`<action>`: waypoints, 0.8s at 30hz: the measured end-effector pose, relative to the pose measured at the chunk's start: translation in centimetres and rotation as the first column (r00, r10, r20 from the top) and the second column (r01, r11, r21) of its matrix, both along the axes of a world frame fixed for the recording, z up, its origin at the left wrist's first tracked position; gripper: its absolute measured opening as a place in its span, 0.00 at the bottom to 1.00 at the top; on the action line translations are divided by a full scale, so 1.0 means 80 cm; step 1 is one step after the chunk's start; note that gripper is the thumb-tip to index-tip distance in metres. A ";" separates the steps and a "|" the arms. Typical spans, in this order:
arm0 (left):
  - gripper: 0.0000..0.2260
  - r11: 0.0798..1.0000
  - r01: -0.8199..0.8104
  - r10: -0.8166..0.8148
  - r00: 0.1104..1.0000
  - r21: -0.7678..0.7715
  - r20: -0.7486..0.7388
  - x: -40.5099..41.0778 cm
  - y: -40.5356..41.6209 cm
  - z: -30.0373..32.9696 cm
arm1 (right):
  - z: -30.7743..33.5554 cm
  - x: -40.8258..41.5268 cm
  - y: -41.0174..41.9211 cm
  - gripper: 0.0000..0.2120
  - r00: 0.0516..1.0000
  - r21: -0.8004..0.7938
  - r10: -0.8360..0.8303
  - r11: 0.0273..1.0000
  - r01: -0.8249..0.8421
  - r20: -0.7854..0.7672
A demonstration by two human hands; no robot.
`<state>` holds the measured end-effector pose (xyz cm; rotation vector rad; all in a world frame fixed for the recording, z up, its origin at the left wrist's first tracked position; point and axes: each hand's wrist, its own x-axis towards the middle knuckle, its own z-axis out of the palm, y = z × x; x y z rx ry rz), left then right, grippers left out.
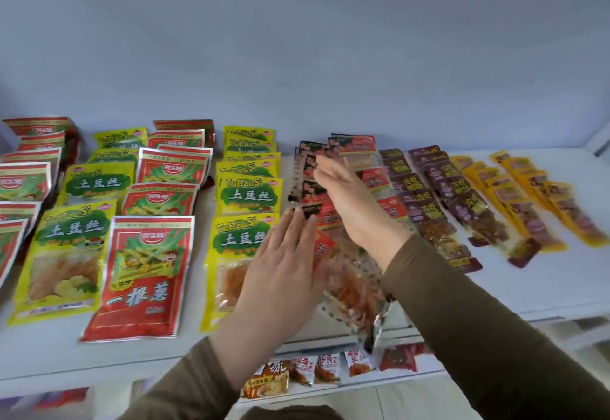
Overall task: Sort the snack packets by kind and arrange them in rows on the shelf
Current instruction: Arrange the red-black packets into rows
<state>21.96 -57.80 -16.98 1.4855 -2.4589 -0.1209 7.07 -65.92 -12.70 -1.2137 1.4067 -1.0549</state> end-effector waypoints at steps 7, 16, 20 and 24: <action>0.41 0.991 -0.065 0.029 0.957 0.118 0.289 -0.092 0.011 -0.006 | -0.015 -0.046 -0.020 0.27 0.984 0.135 0.149 0.978 -0.162 0.100; 0.31 0.983 0.009 -0.062 0.955 0.181 0.290 -0.115 -0.011 -0.001 | -0.015 -0.097 -0.044 0.23 0.985 0.090 0.128 0.986 -0.138 0.113; 0.30 0.993 0.040 -0.066 0.970 0.112 0.234 -0.108 -0.019 -0.008 | -0.020 -0.103 -0.044 0.23 0.982 0.064 0.122 0.989 -0.132 0.147; 0.33 0.990 -0.143 0.138 0.979 0.021 0.148 -0.103 -0.008 -0.011 | -0.021 -0.087 -0.026 0.23 0.969 0.022 0.078 0.996 -0.086 0.235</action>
